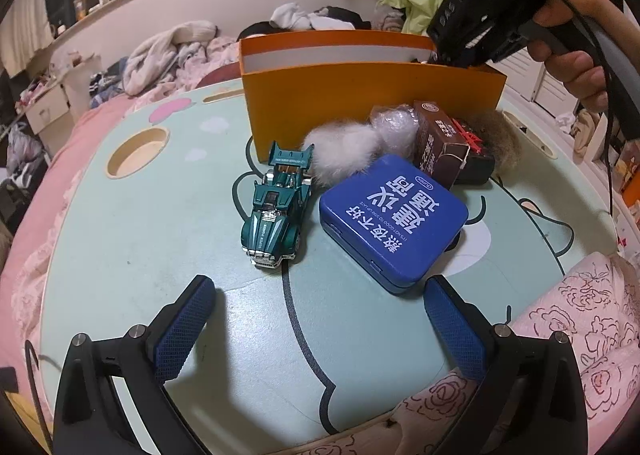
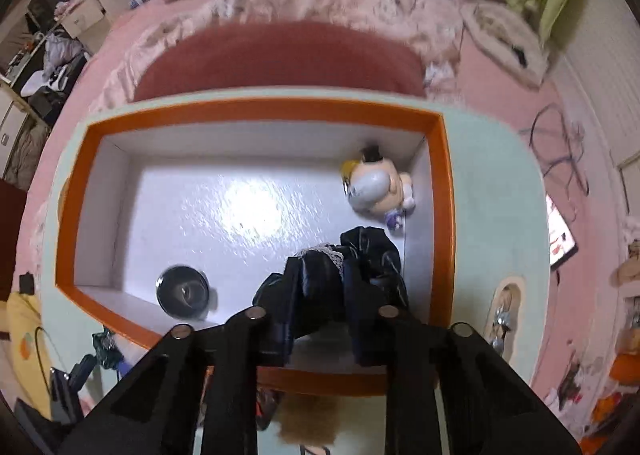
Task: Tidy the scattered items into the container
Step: 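Grasp the black cloth item inside the box with the right gripper, then lift the black cloth item out and place it on the table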
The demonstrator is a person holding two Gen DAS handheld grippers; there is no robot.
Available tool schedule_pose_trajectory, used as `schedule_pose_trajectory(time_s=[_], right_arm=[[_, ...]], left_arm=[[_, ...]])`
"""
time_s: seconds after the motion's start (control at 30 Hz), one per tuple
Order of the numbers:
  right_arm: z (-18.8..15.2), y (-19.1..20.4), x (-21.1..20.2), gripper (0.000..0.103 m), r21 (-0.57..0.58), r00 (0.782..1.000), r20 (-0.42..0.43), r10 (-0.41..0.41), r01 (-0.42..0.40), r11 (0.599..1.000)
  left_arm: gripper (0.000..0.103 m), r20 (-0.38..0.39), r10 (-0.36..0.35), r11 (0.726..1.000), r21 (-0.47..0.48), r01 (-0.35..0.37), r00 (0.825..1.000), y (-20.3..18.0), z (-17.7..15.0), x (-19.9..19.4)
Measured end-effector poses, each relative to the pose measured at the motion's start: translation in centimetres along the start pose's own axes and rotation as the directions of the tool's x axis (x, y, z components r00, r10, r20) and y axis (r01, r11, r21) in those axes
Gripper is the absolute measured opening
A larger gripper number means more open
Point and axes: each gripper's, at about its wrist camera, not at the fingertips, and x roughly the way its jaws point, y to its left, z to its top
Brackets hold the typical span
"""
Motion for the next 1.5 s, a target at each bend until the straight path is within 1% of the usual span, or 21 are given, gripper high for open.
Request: schedule_pose_trajectory(time_s=[0.07, 0.13, 0.17, 0.27, 0.33, 0.43, 0.6, 0.7, 0.83, 0.93, 0.97, 1.0, 1.03, 1.1, 1.13, 1.17, 1.2, 1.23, 1.27, 1.4, 1.5], right_arm=[[-1.1, 0.0, -2.4, 0.019, 0.013, 0.988, 0.141, 0.059, -0.062, 0.998], [-2.9, 0.2, -5.5, 0.019, -0.007, 0.952, 0.284, 0.111, -0.114, 0.993], [-4.3, 0.3, -7.5, 0.019, -0.035, 0.922, 0.358, 0.148, -0.145, 0.989], [-8.1, 1.2, -11.1, 0.019, -0.136, 0.850, 0.468, 0.243, -0.202, 0.970], [-11.4, 1.1, -12.3, 0.020, -0.191, 0.819, 0.500, 0.281, -0.213, 0.958], [-14.9, -0.6, -11.5, 0.020, -0.170, 0.817, 0.504, 0.281, -0.225, 0.959], [-18.2, -1.6, -6.7, 0.020, -0.111, 0.842, 0.453, 0.294, -0.274, 0.955], [-18.3, -0.9, -5.0, 0.020, -0.094, 0.819, 0.446, 0.360, -0.358, 0.929], [-17.5, 2.0, -4.2, 0.024, -0.182, 0.806, 0.441, 0.395, -0.351, 0.919], [-17.6, 2.0, -4.4, 0.026, -0.193, 0.801, 0.434, 0.413, -0.365, 0.911], [-18.0, 1.4, -4.7, 0.029, -0.185, 0.791, 0.444, 0.420, -0.378, 0.907], [-18.5, 0.8, -5.0, 0.040, -0.176, 0.778, 0.461, 0.427, -0.392, 0.903], [-19.2, 0.0, -5.5, 0.057, -0.165, 0.767, 0.481, 0.425, -0.397, 0.903], [-20.7, -1.1, -6.1, 0.080, -0.141, 0.759, 0.530, 0.379, -0.362, 0.922], [-21.7, -1.8, -6.3, 0.081, -0.124, 0.761, 0.555, 0.336, -0.324, 0.938], [-22.4, -2.1, -6.0, 0.081, -0.108, 0.778, 0.554, 0.296, -0.286, 0.952], [-22.9, -2.2, -5.2, 0.081, -0.091, 0.810, 0.529, 0.254, -0.244, 0.966], [-22.9, -2.3, -3.6, 0.082, -0.066, 0.861, 0.464, 0.207, -0.200, 0.978], [-23.1, -2.2, -2.6, 0.082, -0.066, 0.868, 0.464, 0.177, -0.165, 0.984], [-22.1, 1.2, 0.5, 0.093, -0.134, 0.896, 0.440, 0.052, 0.008, 0.991], [-21.6, 1.9, 2.3, 0.102, -0.151, 0.900, 0.431, 0.059, 0.007, 0.989]], left_arm=[[0.103, 0.000, 0.001, 1.000, 0.000, -0.001, 1.000, 0.0, 0.0, 0.0], [0.103, 0.000, 0.001, 1.000, 0.000, -0.001, 1.000, 0.1, 0.0, 0.0], [0.103, 0.000, 0.000, 1.000, 0.000, 0.000, 1.000, 0.1, 0.0, 0.0], [0.103, 0.000, 0.000, 1.000, 0.000, 0.000, 1.000, 0.1, 0.0, 0.0], [0.103, 0.000, 0.000, 1.000, 0.000, 0.000, 1.000, 0.1, 0.0, 0.1], [0.103, 0.000, 0.000, 1.000, 0.001, 0.000, 1.000, 0.1, -0.1, 0.1], [0.103, -0.001, -0.001, 1.000, 0.001, 0.001, 1.000, 0.2, -0.1, 0.1], [0.103, 0.000, -0.001, 1.000, 0.001, 0.001, 1.000, 0.2, -0.1, 0.1], [0.103, -0.001, -0.001, 1.000, 0.001, 0.001, 1.000, 0.2, -0.1, 0.1], [0.103, -0.001, -0.001, 1.000, 0.002, 0.001, 1.000, 0.2, 0.0, 0.1], [0.103, -0.001, -0.001, 1.000, 0.002, 0.001, 1.000, 0.2, -0.1, 0.1], [0.103, -0.001, -0.001, 1.000, 0.001, 0.001, 1.000, 0.2, -0.1, 0.1], [0.103, -0.001, -0.001, 1.000, 0.001, 0.001, 1.000, 0.2, -0.1, 0.1], [0.103, -0.001, -0.001, 1.000, 0.001, 0.001, 1.000, 0.2, -0.1, 0.1], [0.103, -0.002, -0.001, 1.000, 0.001, 0.001, 1.000, 0.2, -0.1, 0.1], [0.103, -0.002, -0.001, 1.000, 0.001, 0.001, 1.000, 0.2, -0.1, 0.2], [0.103, -0.002, -0.001, 1.000, 0.001, 0.001, 1.000, 0.2, 0.0, 0.1], [0.103, -0.003, 0.000, 1.000, 0.002, 0.000, 1.000, 0.2, -0.1, 0.2], [0.103, -0.003, 0.005, 1.000, 0.007, -0.005, 1.000, 0.1, -0.1, 0.2], [0.103, -0.002, 0.009, 1.000, 0.000, -0.009, 1.000, 0.4, -0.4, -0.1], [0.103, -0.001, 0.022, 1.000, -0.013, -0.022, 1.000, 0.6, -0.7, -0.3]])
